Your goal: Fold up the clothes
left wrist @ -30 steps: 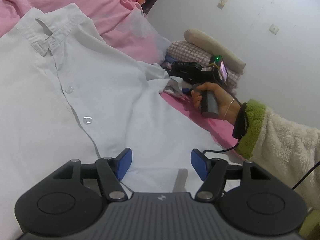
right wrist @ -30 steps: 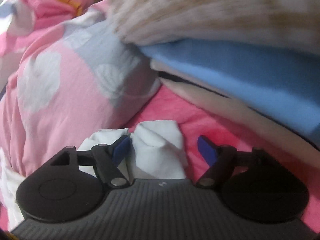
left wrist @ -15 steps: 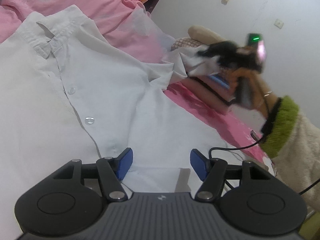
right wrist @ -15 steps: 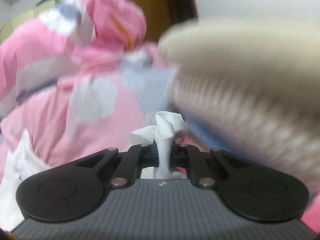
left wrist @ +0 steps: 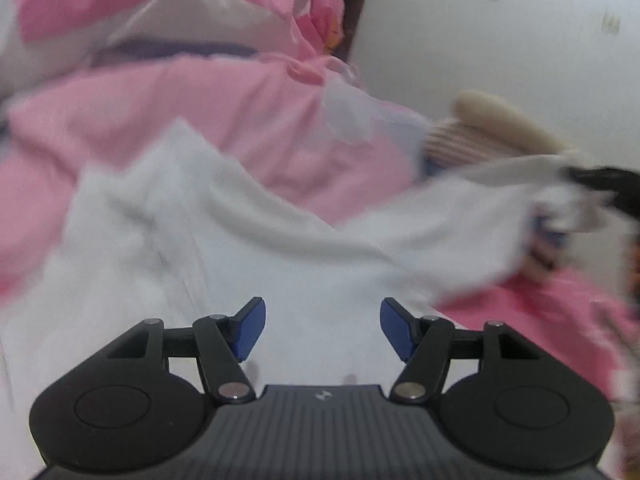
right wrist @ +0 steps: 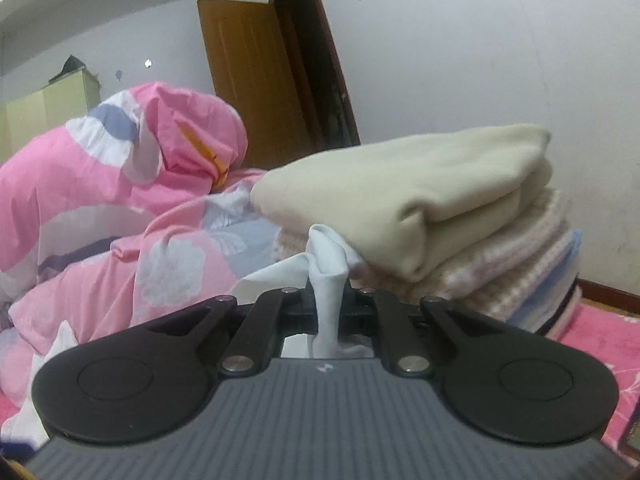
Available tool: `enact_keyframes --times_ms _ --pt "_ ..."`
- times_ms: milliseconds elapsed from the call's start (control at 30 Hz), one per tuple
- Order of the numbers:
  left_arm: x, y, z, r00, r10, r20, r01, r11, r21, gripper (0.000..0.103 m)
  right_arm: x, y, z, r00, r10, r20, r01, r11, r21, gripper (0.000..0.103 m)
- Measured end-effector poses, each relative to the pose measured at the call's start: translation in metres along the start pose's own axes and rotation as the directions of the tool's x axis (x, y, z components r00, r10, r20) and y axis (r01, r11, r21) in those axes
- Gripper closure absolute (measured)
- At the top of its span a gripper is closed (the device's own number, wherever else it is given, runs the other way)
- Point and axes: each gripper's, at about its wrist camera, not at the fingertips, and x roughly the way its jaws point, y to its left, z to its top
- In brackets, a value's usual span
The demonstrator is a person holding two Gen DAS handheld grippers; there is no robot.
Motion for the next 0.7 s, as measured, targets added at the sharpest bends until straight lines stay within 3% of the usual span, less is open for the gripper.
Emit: enact_keyframes --times_ms 133,300,533,700 --pt "0.065 -0.001 0.026 0.994 0.112 -0.009 -0.112 0.993 0.031 0.042 -0.005 -0.006 0.003 1.0 0.0 0.002 0.0 1.0 -0.011 0.098" --pt "0.115 -0.003 0.04 0.984 0.178 -0.025 -0.177 0.983 0.038 0.042 -0.011 -0.011 0.004 1.0 0.008 0.004 -0.008 1.0 -0.02 0.098" --pt "0.144 -0.017 0.045 0.965 0.261 0.011 -0.261 0.961 0.095 0.04 -0.014 -0.014 0.001 1.0 0.014 0.006 -0.013 0.999 -0.041 0.098" --pt "0.135 -0.026 0.044 0.964 0.258 0.057 -0.263 0.955 0.137 0.039 -0.019 -0.016 0.0 1.0 0.019 0.017 -0.018 0.999 -0.045 0.098"
